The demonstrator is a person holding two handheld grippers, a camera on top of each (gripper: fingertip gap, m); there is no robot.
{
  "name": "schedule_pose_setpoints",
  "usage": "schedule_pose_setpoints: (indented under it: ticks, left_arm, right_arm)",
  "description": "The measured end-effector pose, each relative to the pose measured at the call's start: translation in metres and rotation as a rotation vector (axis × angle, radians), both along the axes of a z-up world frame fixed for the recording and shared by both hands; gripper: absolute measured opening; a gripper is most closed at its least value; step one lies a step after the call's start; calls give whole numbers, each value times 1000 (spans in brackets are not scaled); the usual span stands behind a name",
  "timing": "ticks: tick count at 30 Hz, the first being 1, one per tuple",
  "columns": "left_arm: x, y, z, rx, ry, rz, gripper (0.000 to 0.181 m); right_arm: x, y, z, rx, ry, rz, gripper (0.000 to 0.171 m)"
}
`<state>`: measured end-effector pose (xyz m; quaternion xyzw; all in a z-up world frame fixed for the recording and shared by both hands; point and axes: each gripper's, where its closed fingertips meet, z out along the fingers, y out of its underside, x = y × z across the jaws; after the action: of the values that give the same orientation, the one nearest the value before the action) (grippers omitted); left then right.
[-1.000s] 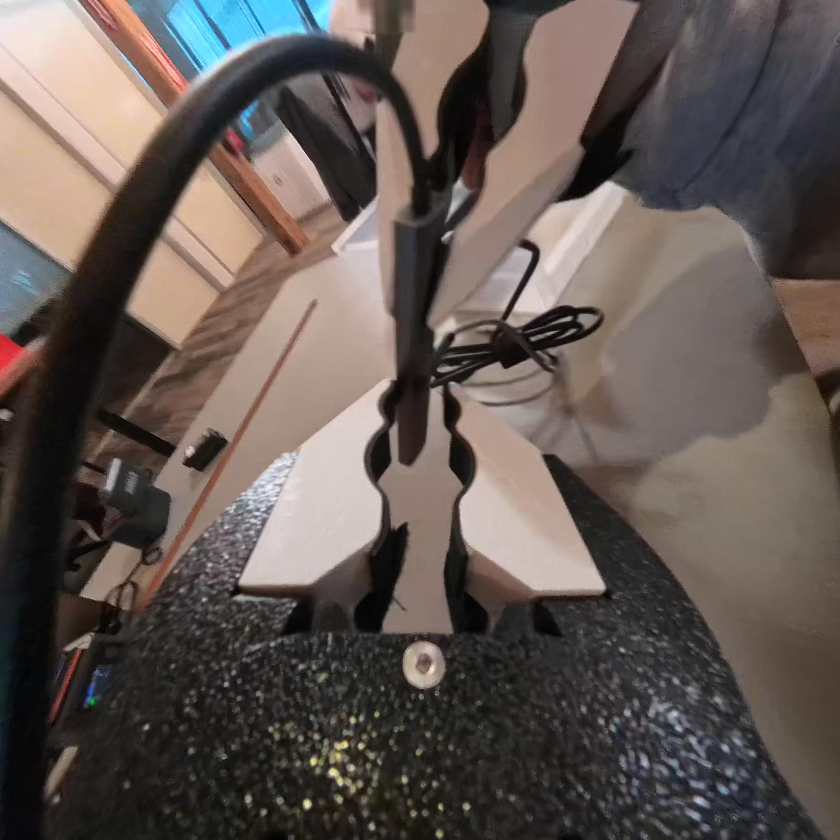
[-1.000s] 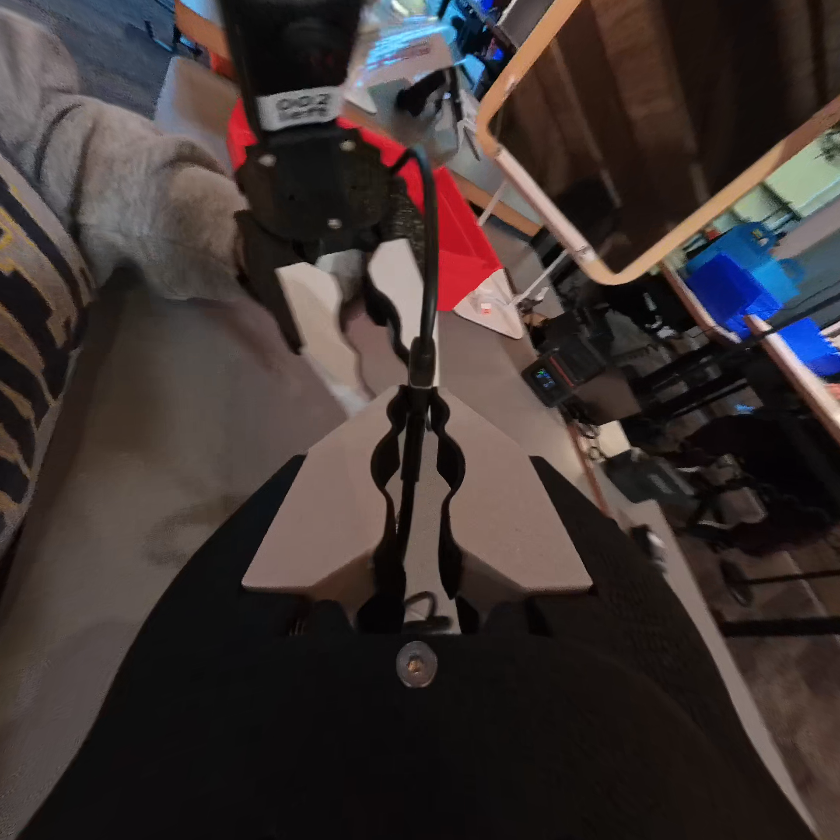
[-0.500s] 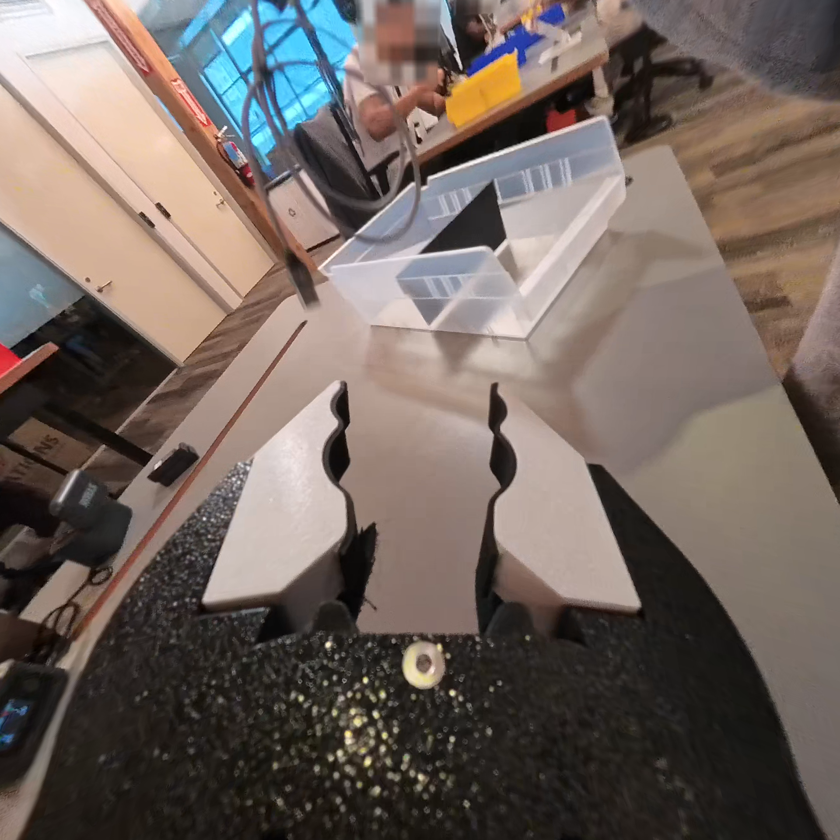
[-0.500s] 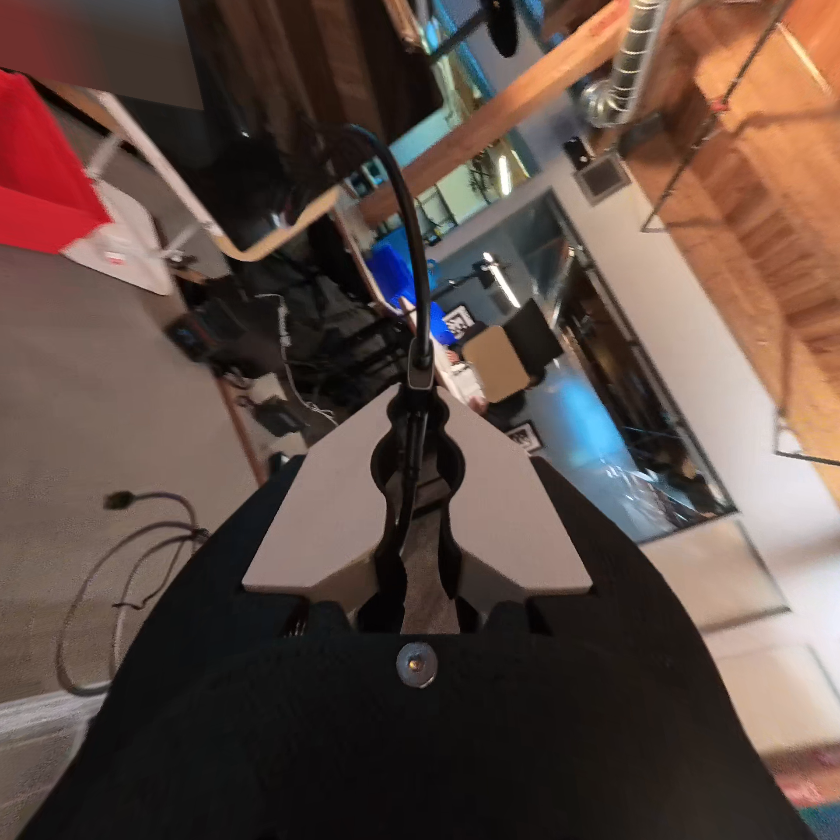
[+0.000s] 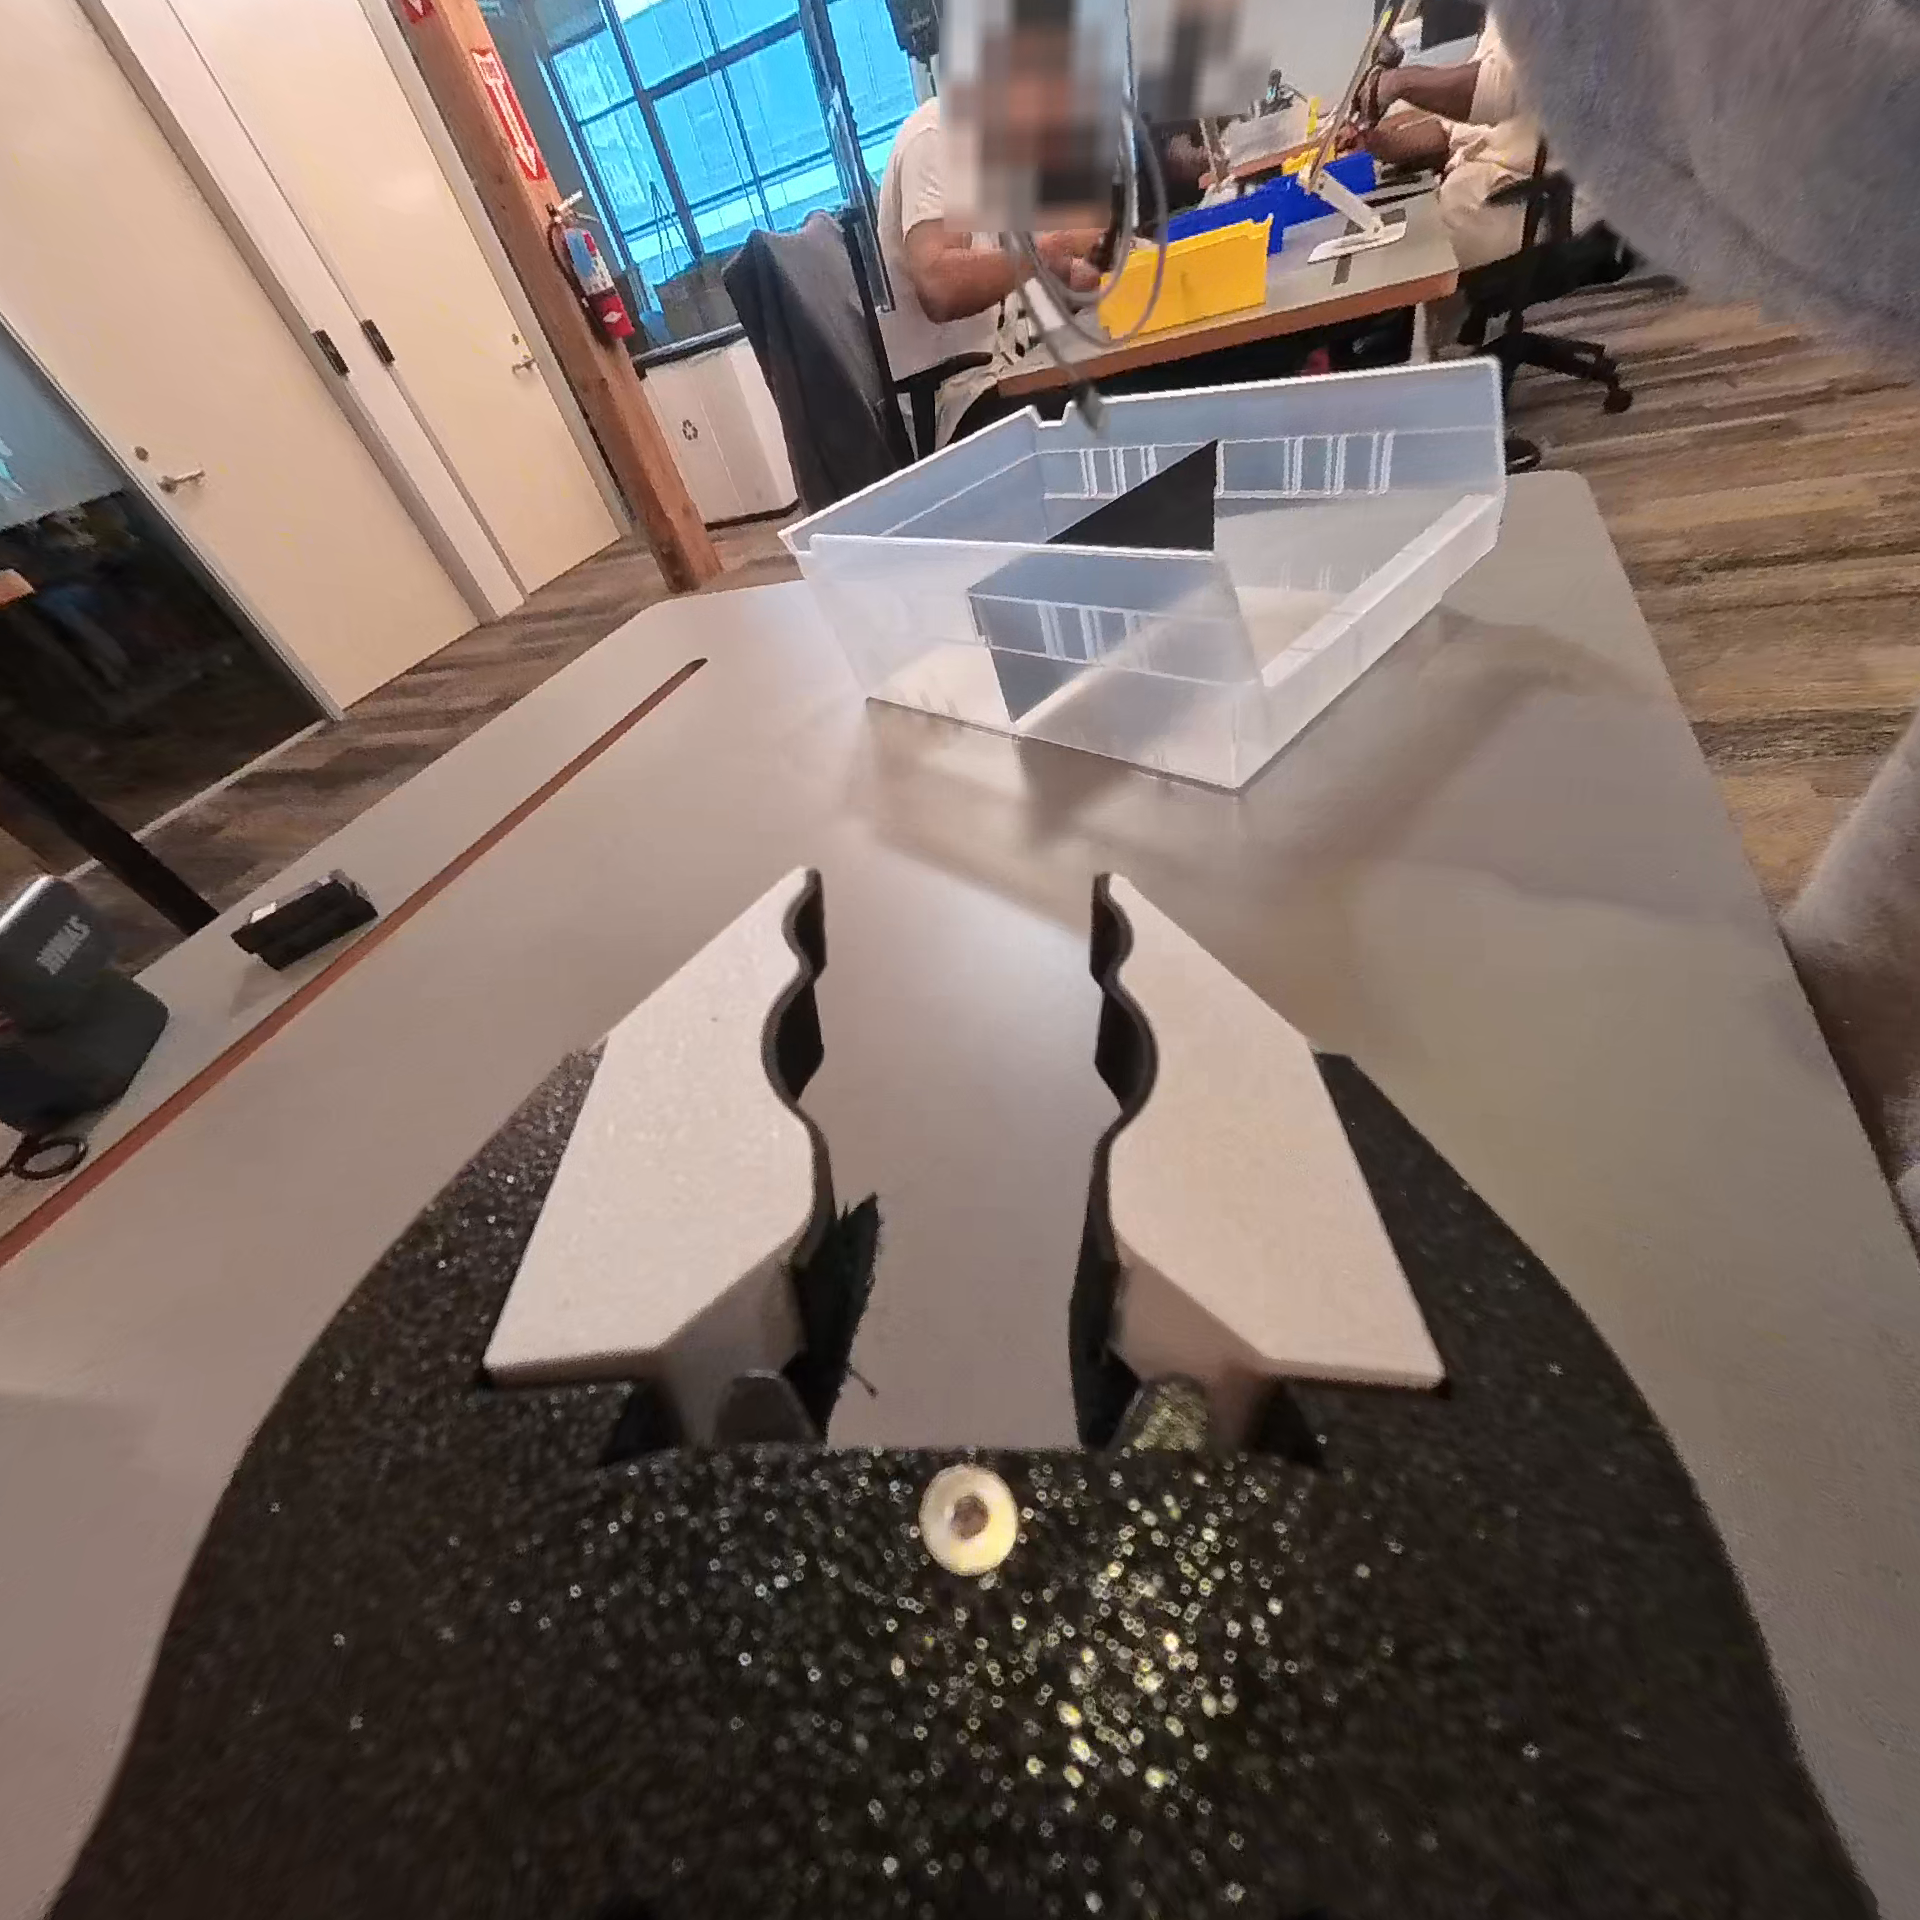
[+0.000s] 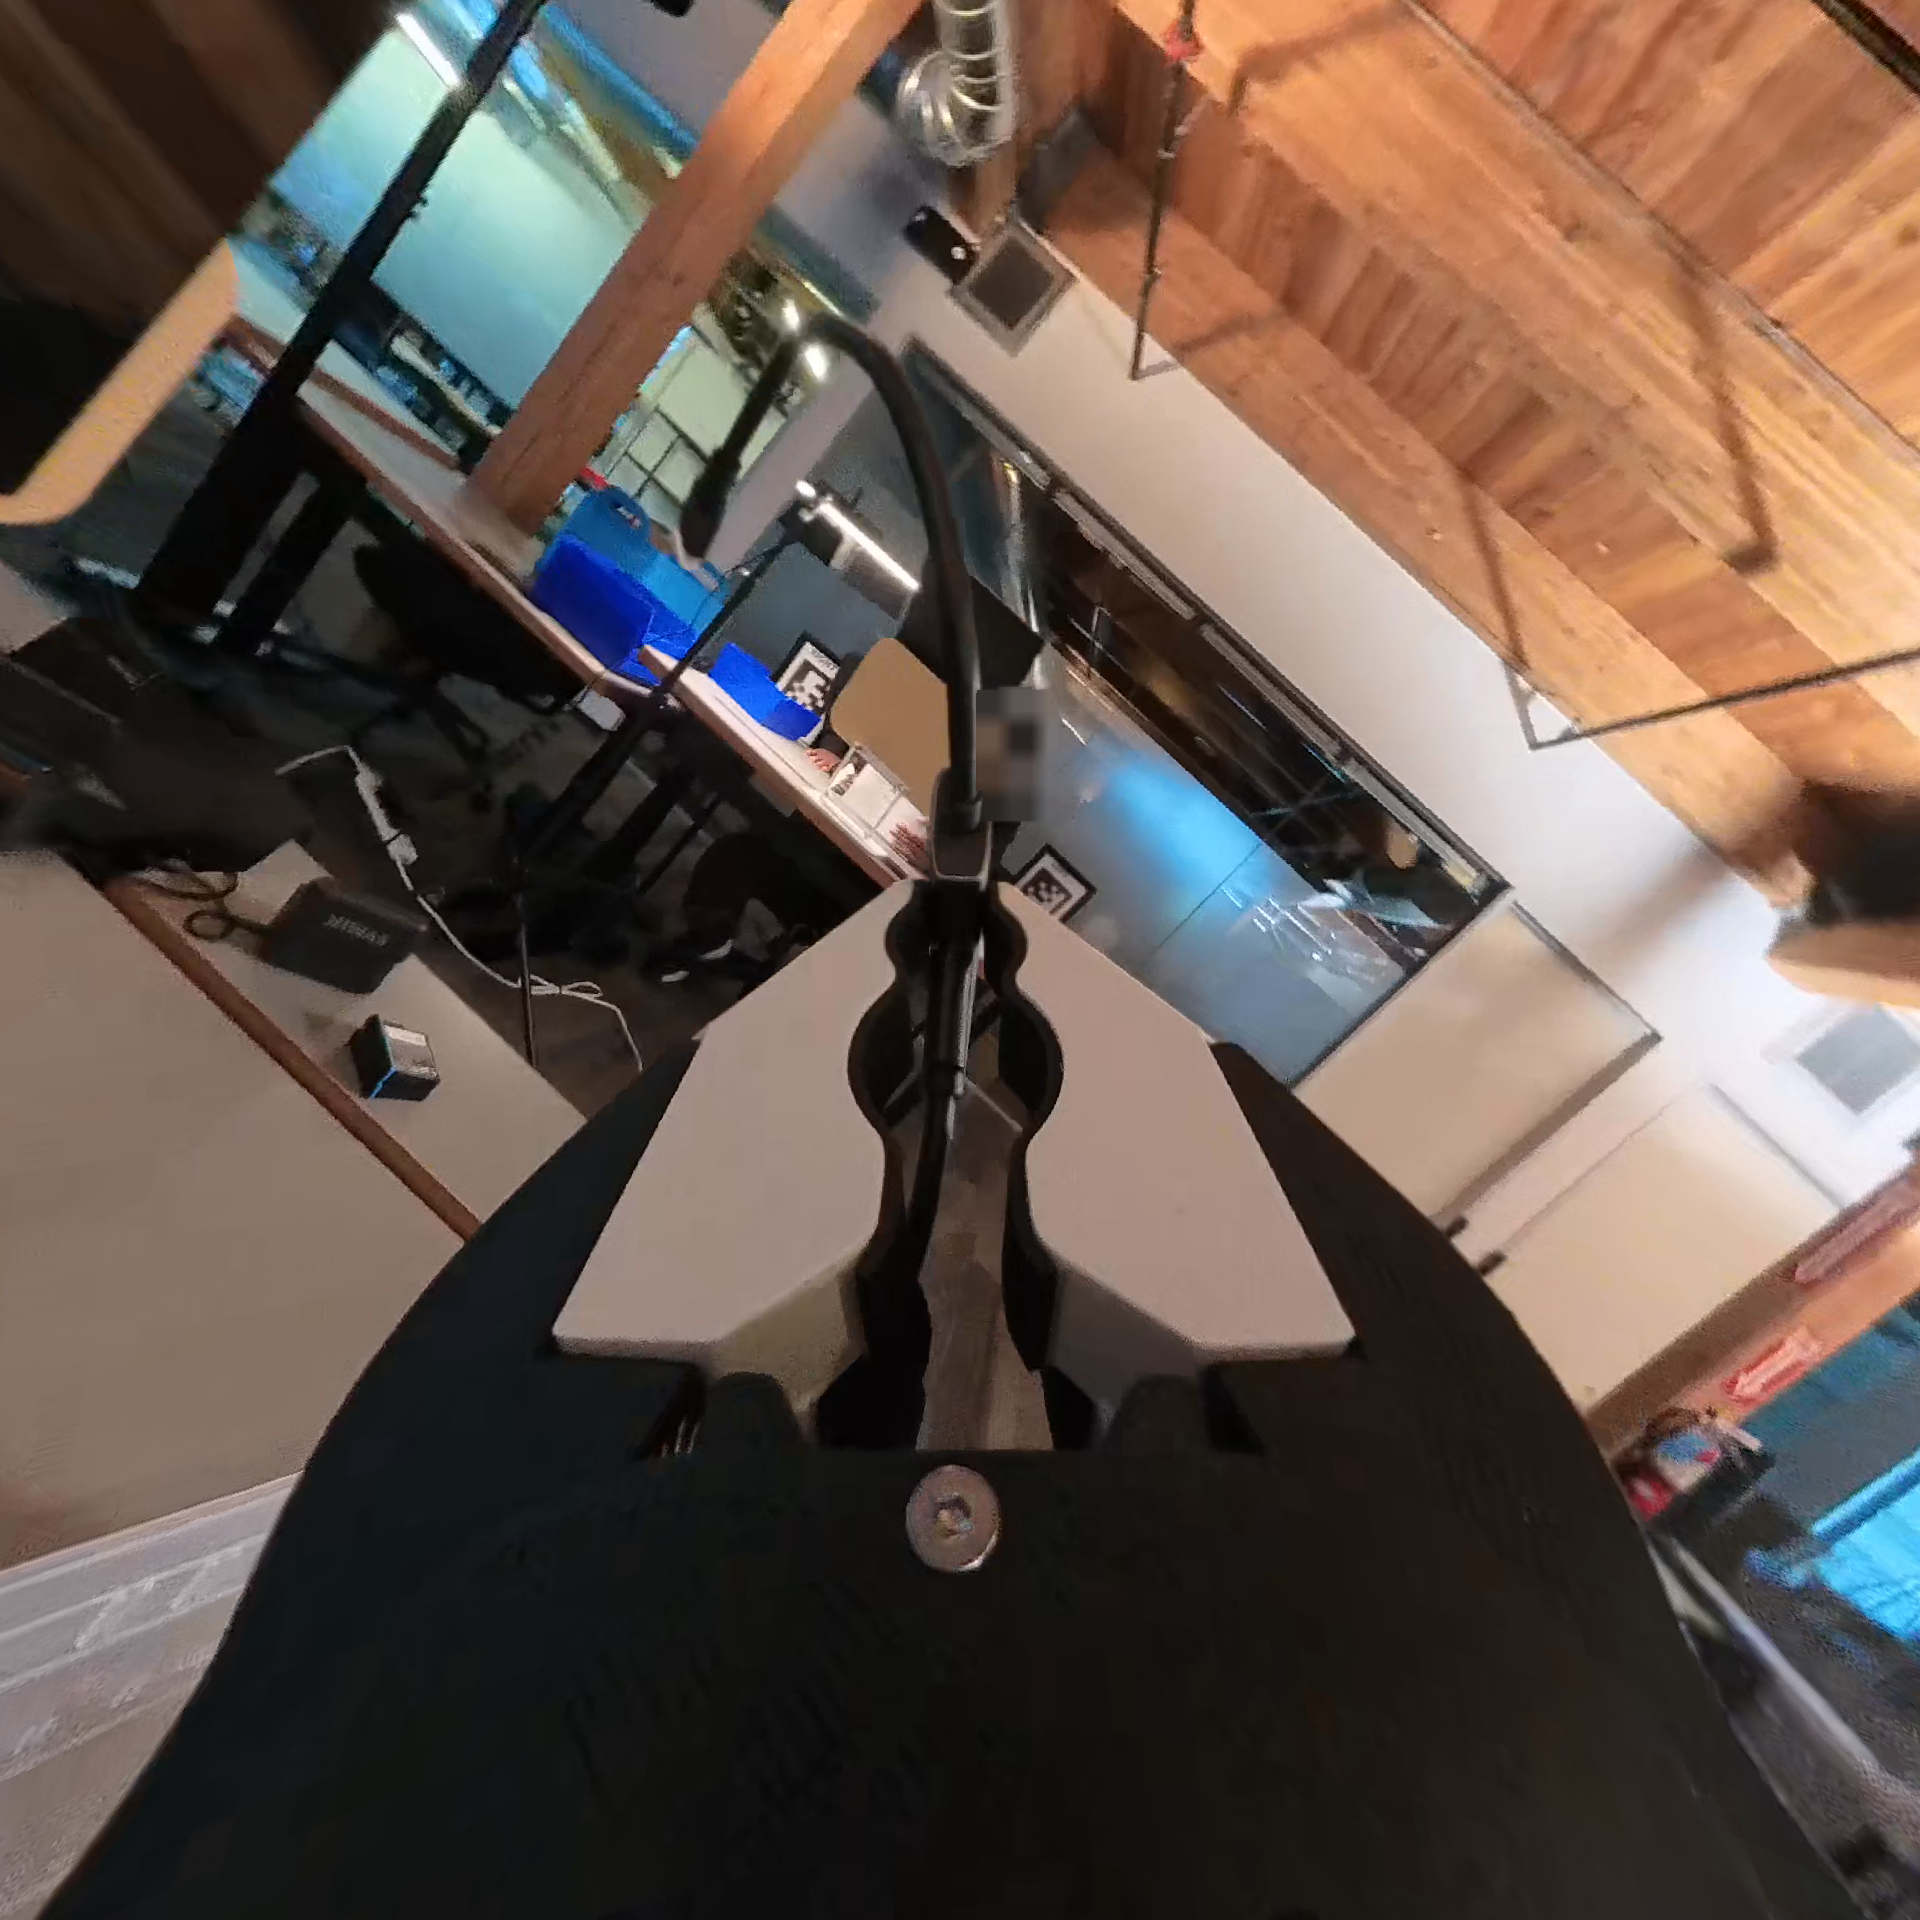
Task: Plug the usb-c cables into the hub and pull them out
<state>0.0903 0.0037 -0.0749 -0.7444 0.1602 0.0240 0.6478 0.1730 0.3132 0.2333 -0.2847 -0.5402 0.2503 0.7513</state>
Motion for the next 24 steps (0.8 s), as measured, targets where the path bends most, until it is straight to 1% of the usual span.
schedule_pose_setpoints:
  ticks: [3, 8, 10, 11, 15, 18, 21, 24]
  left_arm:
    - [0, 3, -6, -20, -1, -3, 48]
    - [1, 5, -13, -42, -8, -5, 48]
    - [1, 6, -13, -43, -21, -4, 48]
    - [0, 6, -14, -43, -26, -3, 48]
    - [-2, 5, -14, -44, -42, -5, 47]
    - [-2, 5, -17, -56, -70, -13, 47]
    - [-2, 6, -20, -65, -86, -19, 47]
    - [-2, 7, -21, -72, -86, -22, 47]
  right_arm:
    - [1, 16, -13, -71, 33, 6, 8]
    - [8, 28, -22, -88, 105, -5, 9]
    - [12, 34, -37, -90, 115, -34, 9]
    - [12, 38, -49, -85, 93, -56, 8]
    - [19, 53, -116, -109, -66, -128, 8]
    - [33, 68, -156, -148, -229, -180, 8]
    - [45, 80, -186, -114, -488, -267, 8]
    - [49, 87, -209, 74, -792, -393, 8]
